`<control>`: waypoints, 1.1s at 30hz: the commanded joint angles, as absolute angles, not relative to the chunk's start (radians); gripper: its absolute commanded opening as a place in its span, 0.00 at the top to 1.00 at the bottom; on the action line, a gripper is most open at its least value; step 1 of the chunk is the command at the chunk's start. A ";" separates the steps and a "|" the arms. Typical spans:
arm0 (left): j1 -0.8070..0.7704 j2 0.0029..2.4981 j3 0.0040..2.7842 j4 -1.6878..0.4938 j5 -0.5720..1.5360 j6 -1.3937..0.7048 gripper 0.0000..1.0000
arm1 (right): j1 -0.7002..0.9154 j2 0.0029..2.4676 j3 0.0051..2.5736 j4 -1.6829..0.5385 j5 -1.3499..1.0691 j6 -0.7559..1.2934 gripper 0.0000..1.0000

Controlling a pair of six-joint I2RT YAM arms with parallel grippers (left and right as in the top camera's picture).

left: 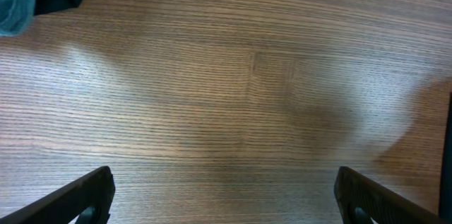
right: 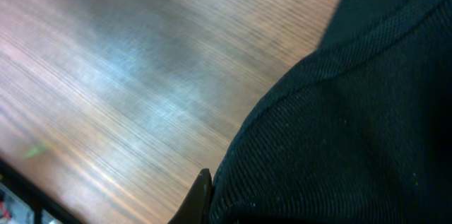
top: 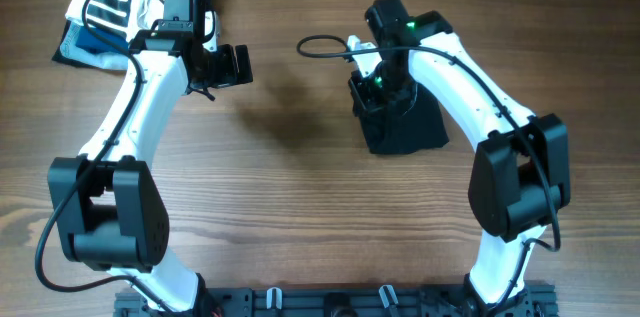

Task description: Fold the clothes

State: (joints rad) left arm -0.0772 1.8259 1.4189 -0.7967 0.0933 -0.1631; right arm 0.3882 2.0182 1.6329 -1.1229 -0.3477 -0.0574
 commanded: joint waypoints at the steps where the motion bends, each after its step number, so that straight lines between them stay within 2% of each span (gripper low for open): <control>1: -0.075 1.813 1.425 -0.794 0.065 -0.165 0.00 | 0.438 2.013 1.634 -1.142 -0.410 -0.078 0.96; 8: -0.070 1.813 1.425 -0.790 0.043 -0.165 0.00 | 0.507 2.012 1.634 -1.087 -0.334 -0.015 0.94; 9: -0.067 1.813 1.425 -0.789 0.043 -0.165 0.00 | 0.507 2.012 1.634 -1.071 -0.334 -0.008 0.88; 12: -0.064 1.813 1.425 -0.790 0.043 -0.165 0.00 | 0.505 2.012 1.634 -1.065 -0.340 -0.008 0.43; 13: -0.063 1.813 1.425 -0.790 0.043 -0.165 0.00 | 0.505 2.011 1.639 -1.068 -0.340 -0.007 0.33; 18: -0.062 1.813 1.425 -0.786 0.043 -0.165 0.00 | 0.477 1.958 1.774 -1.171 -0.358 0.000 0.07; 21: -0.062 1.813 1.425 -0.786 0.038 -0.164 0.00 | 0.452 1.917 1.851 -1.198 -0.324 0.003 0.01; 26: -0.064 1.813 1.425 -0.786 0.054 -0.164 0.00 | 0.393 1.899 1.844 -1.166 -0.203 0.042 0.01; 29: -0.076 1.816 1.425 -0.786 0.202 -0.107 0.00 | 0.311 1.898 1.843 -1.137 -0.160 0.109 0.00; 33: -0.116 1.839 1.425 -0.785 0.351 -0.055 0.00 | 0.173 1.898 1.843 -1.097 -0.221 0.134 0.00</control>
